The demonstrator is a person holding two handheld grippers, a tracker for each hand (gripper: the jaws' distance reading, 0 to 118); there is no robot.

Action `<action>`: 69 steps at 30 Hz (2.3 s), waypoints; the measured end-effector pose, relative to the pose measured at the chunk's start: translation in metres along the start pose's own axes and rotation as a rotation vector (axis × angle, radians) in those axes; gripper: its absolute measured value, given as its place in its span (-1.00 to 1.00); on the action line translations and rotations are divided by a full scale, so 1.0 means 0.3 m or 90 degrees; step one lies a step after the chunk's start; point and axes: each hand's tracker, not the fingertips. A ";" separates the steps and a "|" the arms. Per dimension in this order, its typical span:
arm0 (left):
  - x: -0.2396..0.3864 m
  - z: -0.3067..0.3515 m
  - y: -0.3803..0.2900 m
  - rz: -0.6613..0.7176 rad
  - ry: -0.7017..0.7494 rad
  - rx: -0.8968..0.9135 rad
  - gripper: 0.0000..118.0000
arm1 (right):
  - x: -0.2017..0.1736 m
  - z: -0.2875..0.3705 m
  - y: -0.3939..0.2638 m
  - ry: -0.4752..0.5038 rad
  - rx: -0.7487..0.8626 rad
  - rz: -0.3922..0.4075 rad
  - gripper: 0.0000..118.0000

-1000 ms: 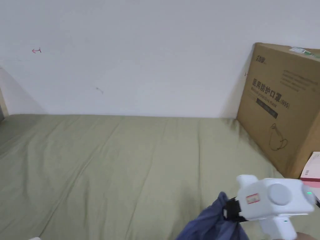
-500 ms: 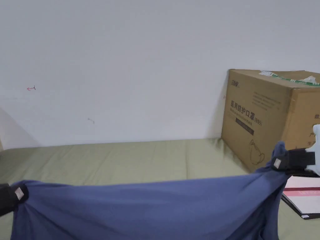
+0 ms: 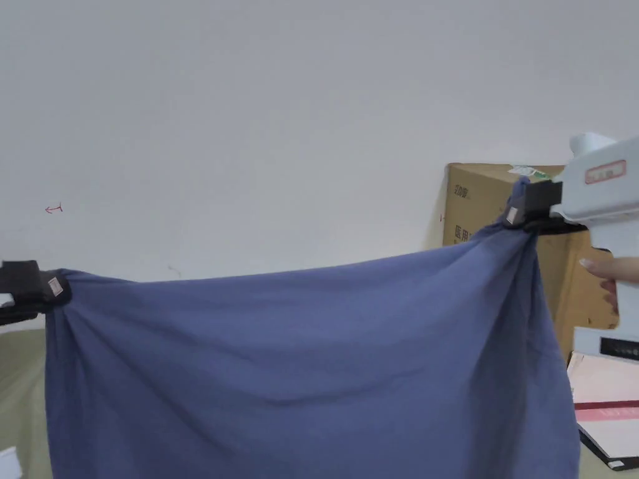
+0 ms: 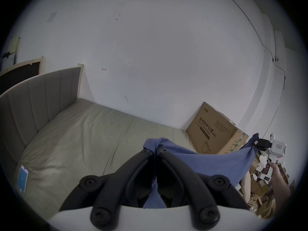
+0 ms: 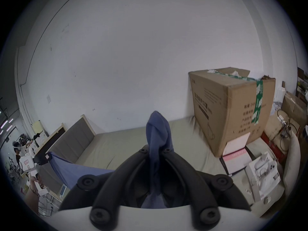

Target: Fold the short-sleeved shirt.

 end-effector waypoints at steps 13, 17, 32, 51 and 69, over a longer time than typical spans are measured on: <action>-0.033 -0.355 0.205 -0.022 0.143 0.091 -0.96 | -0.122 -0.463 0.154 -0.038 0.085 -0.009 -0.87; -0.081 -0.370 0.133 -0.013 0.169 0.133 -0.96 | -0.131 -0.532 0.077 -0.018 0.113 -0.009 -0.87; -0.417 -0.283 -0.956 0.047 0.149 -0.319 -0.96 | 0.360 -0.493 -1.160 -0.090 -0.326 -0.064 -0.87; -0.377 0.276 -1.166 0.072 0.153 -0.343 -0.96 | 0.372 0.273 -1.526 -0.116 -0.331 -0.170 -0.87; 0.070 0.349 -0.879 -0.041 -0.001 0.037 0.73 | -0.006 0.408 -1.132 -0.094 0.016 0.017 0.45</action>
